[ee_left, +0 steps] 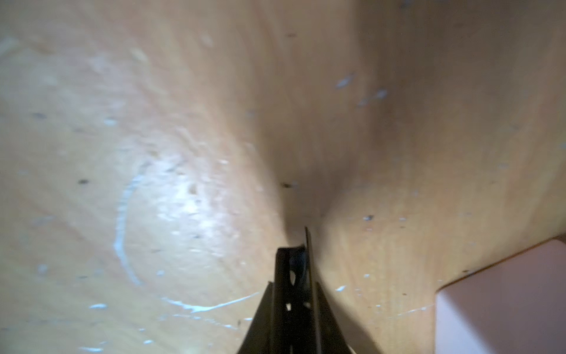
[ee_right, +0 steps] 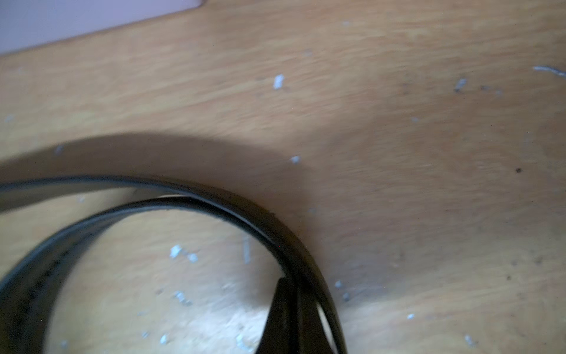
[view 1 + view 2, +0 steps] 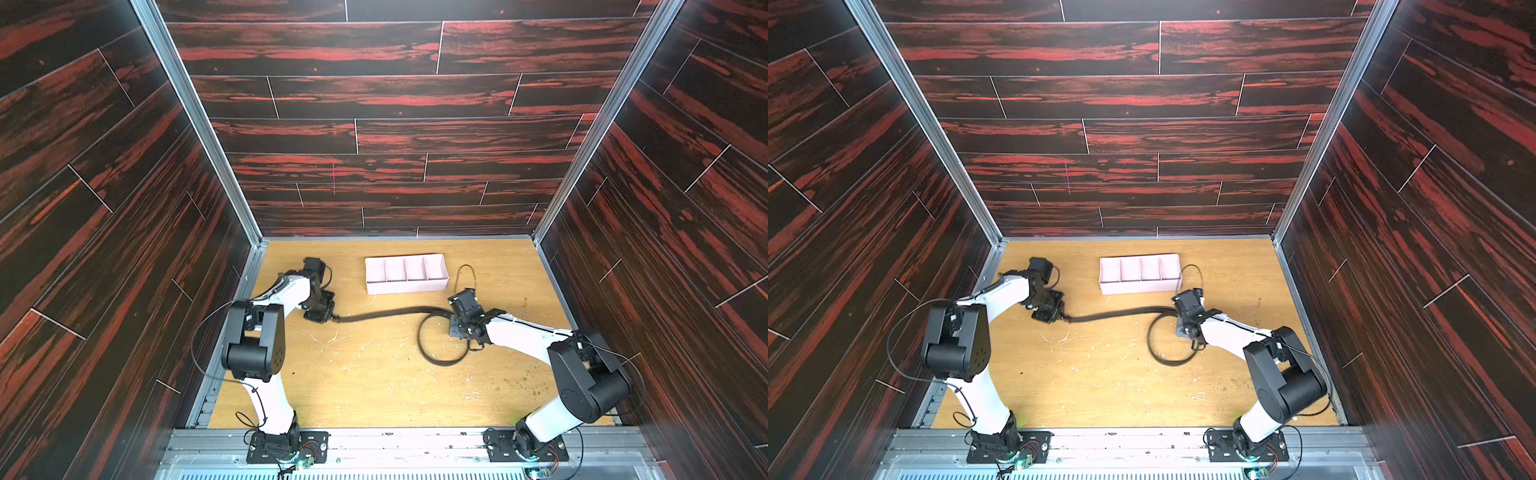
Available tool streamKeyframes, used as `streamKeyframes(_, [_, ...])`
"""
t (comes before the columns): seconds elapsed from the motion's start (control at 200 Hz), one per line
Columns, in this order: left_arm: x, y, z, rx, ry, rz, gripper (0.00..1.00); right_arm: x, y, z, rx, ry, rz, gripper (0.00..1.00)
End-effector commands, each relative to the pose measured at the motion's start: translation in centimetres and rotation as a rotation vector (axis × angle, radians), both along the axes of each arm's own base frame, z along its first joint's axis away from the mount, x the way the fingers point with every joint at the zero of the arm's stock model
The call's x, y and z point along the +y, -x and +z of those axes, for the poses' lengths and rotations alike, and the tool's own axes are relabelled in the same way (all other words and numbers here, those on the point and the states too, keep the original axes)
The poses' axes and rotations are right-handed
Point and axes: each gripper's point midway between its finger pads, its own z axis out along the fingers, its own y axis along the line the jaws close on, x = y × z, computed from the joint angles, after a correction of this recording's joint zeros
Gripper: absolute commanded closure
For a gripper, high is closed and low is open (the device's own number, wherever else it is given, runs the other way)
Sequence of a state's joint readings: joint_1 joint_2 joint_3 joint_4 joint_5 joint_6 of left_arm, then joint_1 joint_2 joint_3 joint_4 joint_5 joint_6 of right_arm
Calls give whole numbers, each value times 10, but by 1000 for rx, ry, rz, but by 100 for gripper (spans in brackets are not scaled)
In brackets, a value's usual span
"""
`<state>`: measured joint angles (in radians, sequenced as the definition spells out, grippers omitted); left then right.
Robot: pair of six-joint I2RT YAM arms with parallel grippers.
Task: Place the belts into the storage roll
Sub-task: Roll the belt at the center of the board.
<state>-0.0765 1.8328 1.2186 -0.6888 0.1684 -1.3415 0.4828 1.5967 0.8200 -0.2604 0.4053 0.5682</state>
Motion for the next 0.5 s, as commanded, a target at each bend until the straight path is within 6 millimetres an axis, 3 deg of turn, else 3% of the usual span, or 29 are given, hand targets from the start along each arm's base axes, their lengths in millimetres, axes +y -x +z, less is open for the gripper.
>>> streamKeyframes(0.0, [12, 22, 14, 6, -26, -24, 95, -19, 11, -14, 67, 9, -39, 100])
streamKeyframes(0.195, [-3, 55, 24, -22, -7, -74, 89, -20, 0, -11, 68, 14, -54, 100])
streamKeyframes(0.296, [-27, 67, 30, -17, -13, -192, 81, -17, -5, -7, 65, 7, -60, 100])
streamKeyframes(0.496, [-73, 100, 24, 9, 27, -275, 79, -15, -11, -7, 66, 12, -62, 100])
